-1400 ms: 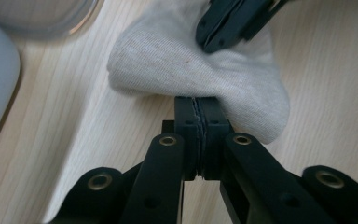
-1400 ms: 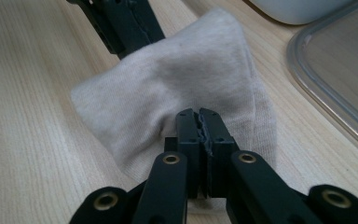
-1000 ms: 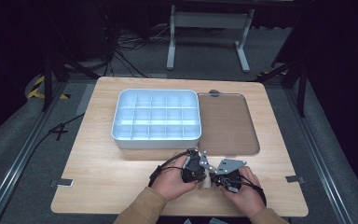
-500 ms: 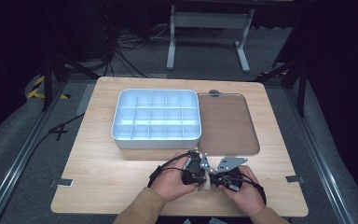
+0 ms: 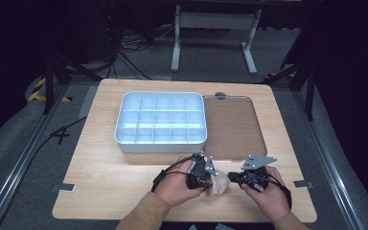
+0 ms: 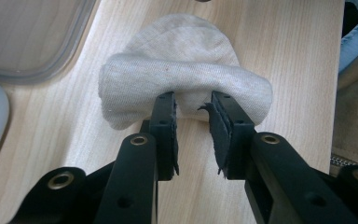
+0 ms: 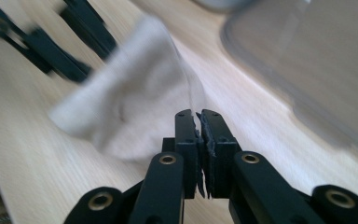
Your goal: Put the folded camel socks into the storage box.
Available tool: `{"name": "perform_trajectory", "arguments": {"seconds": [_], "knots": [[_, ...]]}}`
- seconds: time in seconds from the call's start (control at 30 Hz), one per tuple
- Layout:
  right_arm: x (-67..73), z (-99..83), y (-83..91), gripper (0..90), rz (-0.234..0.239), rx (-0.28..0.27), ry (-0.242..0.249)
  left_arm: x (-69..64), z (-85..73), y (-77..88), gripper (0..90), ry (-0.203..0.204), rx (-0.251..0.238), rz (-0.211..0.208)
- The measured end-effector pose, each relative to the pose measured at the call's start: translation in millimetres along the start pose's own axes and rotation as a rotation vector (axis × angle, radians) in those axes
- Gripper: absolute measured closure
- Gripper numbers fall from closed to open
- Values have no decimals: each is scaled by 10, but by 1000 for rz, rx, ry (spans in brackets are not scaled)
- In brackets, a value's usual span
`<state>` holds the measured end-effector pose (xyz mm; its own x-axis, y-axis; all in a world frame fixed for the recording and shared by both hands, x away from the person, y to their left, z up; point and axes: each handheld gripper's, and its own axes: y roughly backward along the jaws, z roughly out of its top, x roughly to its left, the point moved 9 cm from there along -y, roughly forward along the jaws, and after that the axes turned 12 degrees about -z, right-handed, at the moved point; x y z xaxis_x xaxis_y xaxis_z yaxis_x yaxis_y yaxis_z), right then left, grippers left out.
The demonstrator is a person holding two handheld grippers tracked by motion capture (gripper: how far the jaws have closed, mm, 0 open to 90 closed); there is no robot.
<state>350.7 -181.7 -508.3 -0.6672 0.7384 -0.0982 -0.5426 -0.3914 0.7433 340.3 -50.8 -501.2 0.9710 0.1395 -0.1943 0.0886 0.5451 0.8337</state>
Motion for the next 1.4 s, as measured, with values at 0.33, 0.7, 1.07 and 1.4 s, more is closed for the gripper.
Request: {"name": "perform_trajectory", "arguments": {"seconds": [0.33, 0.7, 1.07, 1.4], "knots": [[144, -96, -191, 879, 48, 51, 13, -6, 44, -14, 688, -43, -12, 9], [203, -87, -243, 877, 86, 29, 0, 11, 81, -96, 638, -64, -14, 0], [182, -135, -243, 857, 82, 26, -1, 112, 90, -224, 434, -68, -4, 12], [182, -151, -230, 848, 75, 22, 4, 107, 107, -275, 399, -65, 11, 11]]}}
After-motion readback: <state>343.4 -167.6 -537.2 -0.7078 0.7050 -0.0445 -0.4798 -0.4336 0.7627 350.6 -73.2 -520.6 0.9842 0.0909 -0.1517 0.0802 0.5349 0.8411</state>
